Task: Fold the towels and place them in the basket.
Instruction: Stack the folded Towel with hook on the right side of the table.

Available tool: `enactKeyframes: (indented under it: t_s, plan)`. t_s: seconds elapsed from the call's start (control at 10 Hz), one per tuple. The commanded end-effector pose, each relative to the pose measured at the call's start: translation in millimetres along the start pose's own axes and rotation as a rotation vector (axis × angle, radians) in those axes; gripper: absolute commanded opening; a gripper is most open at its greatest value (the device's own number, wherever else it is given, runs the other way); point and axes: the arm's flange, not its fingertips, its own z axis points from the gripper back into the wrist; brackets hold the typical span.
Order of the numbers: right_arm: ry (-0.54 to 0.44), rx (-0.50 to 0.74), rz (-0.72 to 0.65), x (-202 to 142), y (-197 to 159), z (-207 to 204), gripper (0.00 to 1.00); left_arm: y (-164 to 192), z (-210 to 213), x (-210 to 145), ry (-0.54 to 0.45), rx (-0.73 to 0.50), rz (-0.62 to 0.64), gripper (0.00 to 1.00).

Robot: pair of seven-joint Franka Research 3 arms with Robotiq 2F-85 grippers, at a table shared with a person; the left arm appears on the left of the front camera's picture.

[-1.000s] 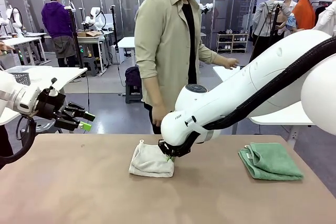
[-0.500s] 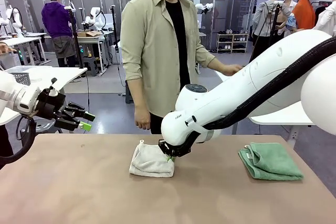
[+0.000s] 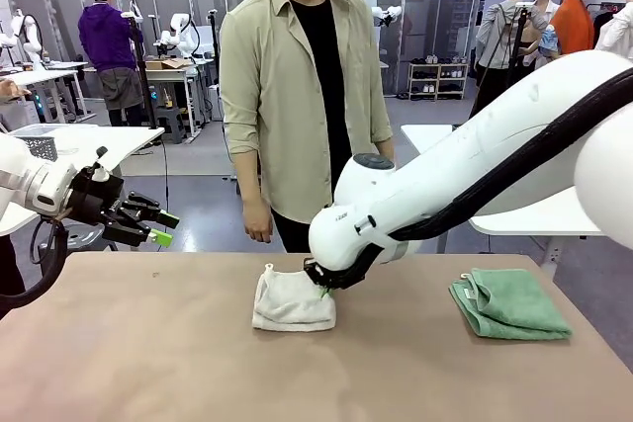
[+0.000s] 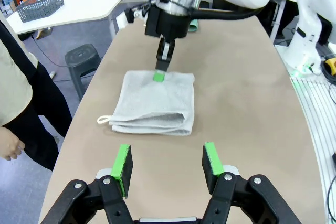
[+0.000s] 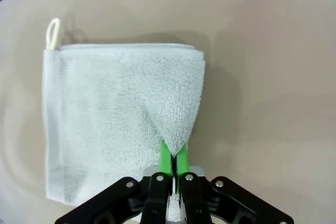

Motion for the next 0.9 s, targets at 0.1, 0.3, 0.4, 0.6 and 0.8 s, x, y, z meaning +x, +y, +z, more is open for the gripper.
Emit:
enactKeyframes:
  t_s: [0.1,0.3,0.4,0.6,0.8]
  plan:
    - [-0.117,-0.096,0.198,0,-55,88,0.04,-1,0,1,-0.001,0.0,-0.003,0.69]
    - [-0.128,-0.225,0.257,-1,-91,137,0.04,-1,0,1,-0.001,0.0,-0.003,0.69]
    - [-0.146,-0.241,0.302,0,-105,150,0.04,-1,0,1,-0.001,0.0,-0.003,0.69]
    - [-0.107,-0.322,0.325,3,-145,177,0.04,-1,0,1,-0.001,0.0,-0.003,0.69]
    - [-0.066,-0.334,0.327,7,-185,186,0.04,-1,0,1,-0.001,0.0,-0.003,0.69]
